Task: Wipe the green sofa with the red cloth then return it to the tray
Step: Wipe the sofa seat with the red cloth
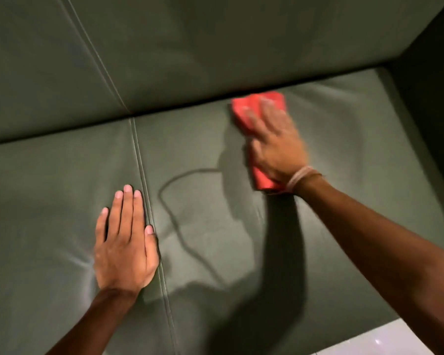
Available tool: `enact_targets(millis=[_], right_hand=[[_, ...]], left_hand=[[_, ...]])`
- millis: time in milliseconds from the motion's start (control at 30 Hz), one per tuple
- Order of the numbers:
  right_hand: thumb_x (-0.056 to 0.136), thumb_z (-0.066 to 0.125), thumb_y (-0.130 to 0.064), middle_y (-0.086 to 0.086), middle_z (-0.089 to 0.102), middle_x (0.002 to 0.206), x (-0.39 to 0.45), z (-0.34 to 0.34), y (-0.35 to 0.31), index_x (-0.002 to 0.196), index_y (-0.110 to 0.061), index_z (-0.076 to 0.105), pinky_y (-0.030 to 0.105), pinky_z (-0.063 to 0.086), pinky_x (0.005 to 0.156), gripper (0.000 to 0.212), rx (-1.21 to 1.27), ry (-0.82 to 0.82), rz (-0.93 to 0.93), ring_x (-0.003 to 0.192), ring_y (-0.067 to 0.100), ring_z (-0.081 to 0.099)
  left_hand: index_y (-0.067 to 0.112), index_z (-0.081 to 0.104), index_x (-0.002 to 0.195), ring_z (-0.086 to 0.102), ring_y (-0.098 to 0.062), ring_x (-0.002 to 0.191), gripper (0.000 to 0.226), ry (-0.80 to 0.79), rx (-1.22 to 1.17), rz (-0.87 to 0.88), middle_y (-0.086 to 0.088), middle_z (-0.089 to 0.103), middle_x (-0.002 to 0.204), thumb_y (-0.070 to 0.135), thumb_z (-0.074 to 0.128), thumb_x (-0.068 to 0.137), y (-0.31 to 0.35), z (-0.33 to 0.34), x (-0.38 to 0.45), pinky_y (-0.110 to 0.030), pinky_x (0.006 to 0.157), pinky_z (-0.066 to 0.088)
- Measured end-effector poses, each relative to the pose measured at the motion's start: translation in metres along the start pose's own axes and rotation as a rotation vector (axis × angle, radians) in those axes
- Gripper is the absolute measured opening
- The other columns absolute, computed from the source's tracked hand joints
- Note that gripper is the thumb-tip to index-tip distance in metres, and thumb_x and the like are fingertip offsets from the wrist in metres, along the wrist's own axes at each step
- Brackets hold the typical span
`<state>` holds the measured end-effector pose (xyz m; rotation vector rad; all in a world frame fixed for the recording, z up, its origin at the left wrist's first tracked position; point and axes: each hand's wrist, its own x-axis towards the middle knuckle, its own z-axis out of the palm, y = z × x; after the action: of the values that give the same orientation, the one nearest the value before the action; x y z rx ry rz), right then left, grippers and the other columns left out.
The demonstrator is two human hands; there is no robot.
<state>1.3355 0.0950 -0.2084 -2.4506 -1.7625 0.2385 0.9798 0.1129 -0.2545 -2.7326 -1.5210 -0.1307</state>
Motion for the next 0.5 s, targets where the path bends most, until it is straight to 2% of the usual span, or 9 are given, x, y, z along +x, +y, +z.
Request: enact_targets(millis=[67,167,200,233,333,367,400,433,500], right_hand=[[0.099,0.032,-0.037,0.017,0.017,0.174,-0.041,-0.013,0.051,0.165,-0.024,0.025,0.053,0.017,0.132,0.067,0.016,0.065,0.324,0.163,0.035,0.015],[0.103,0.030,-0.041,0.024,0.015,0.173,-0.096,0.009,0.012,0.166,-0.018,0.020,0.059,0.023,0.129,0.068,-0.026,0.164,0.601,0.162,0.041,0.015],[0.103,0.033,-0.042,0.026,0.016,0.172,-0.108,0.022,-0.025,0.166,-0.016,0.022,0.060,0.025,0.128,0.068,-0.024,0.183,0.550,0.161,0.043,0.016],[0.103,0.037,-0.044,0.025,0.016,0.172,-0.120,0.034,-0.064,0.165,-0.017,0.024,0.061,0.026,0.128,0.069,0.006,0.165,0.397,0.161,0.043,0.017],[0.100,0.048,-0.049,0.015,0.012,0.176,-0.157,0.058,-0.137,0.165,-0.025,0.026,0.054,0.018,0.133,0.072,0.106,-0.015,-0.344,0.164,0.032,0.012],[0.100,0.050,-0.047,0.012,0.013,0.176,-0.163,0.058,-0.129,0.164,-0.027,0.028,0.051,0.017,0.133,0.071,0.084,-0.048,-0.477,0.164,0.029,0.012],[0.098,0.054,-0.042,0.012,0.017,0.175,-0.163,0.056,-0.110,0.163,-0.027,0.031,0.050,0.018,0.132,0.070,0.068,-0.036,-0.489,0.164,0.028,0.015],[0.095,0.059,-0.033,0.013,0.024,0.173,-0.161,0.051,-0.090,0.161,-0.026,0.036,0.051,0.023,0.131,0.070,0.078,-0.007,-0.391,0.163,0.028,0.019],[0.083,0.069,-0.007,0.016,0.034,0.168,-0.151,0.041,-0.051,0.155,-0.021,0.048,0.055,0.029,0.126,0.076,0.176,0.109,-0.003,0.161,0.030,0.024]], left_hand=[[0.001,0.028,0.163,0.029,-0.032,0.159,0.071,-0.004,0.012,-0.001,-0.017,0.026,0.172,0.027,0.030,0.097,0.001,-0.001,0.002,-0.054,0.128,0.027],[0.000,0.027,0.163,0.030,-0.033,0.158,0.070,-0.021,0.025,-0.005,-0.017,0.026,0.172,0.027,0.029,0.098,0.002,0.000,0.001,-0.054,0.127,0.029],[0.000,0.026,0.163,0.030,-0.033,0.158,0.070,-0.023,0.028,0.008,-0.017,0.026,0.173,0.027,0.028,0.098,0.002,0.000,0.001,-0.054,0.127,0.029],[0.001,0.026,0.164,0.030,-0.032,0.158,0.070,-0.022,0.031,0.017,-0.016,0.025,0.173,0.027,0.028,0.099,0.002,0.000,0.001,-0.054,0.127,0.029],[0.002,0.024,0.164,0.029,-0.031,0.159,0.071,-0.033,0.036,0.013,-0.015,0.023,0.174,0.025,0.031,0.098,-0.001,0.000,0.002,-0.053,0.127,0.029],[0.001,0.026,0.164,0.029,-0.031,0.159,0.070,-0.042,0.026,0.007,-0.015,0.023,0.174,0.026,0.031,0.098,-0.001,-0.002,0.001,-0.053,0.127,0.029],[0.001,0.028,0.163,0.030,-0.031,0.158,0.070,-0.043,0.021,0.006,-0.015,0.025,0.173,0.026,0.031,0.098,0.000,-0.004,0.002,-0.053,0.126,0.029],[0.000,0.031,0.162,0.033,-0.032,0.157,0.070,-0.049,0.020,0.011,-0.016,0.027,0.172,0.027,0.032,0.098,0.002,-0.006,0.003,-0.053,0.126,0.030],[-0.003,0.041,0.157,0.041,-0.036,0.152,0.068,-0.090,0.008,0.003,-0.019,0.033,0.169,0.027,0.033,0.097,0.005,-0.013,0.006,-0.054,0.123,0.032]])
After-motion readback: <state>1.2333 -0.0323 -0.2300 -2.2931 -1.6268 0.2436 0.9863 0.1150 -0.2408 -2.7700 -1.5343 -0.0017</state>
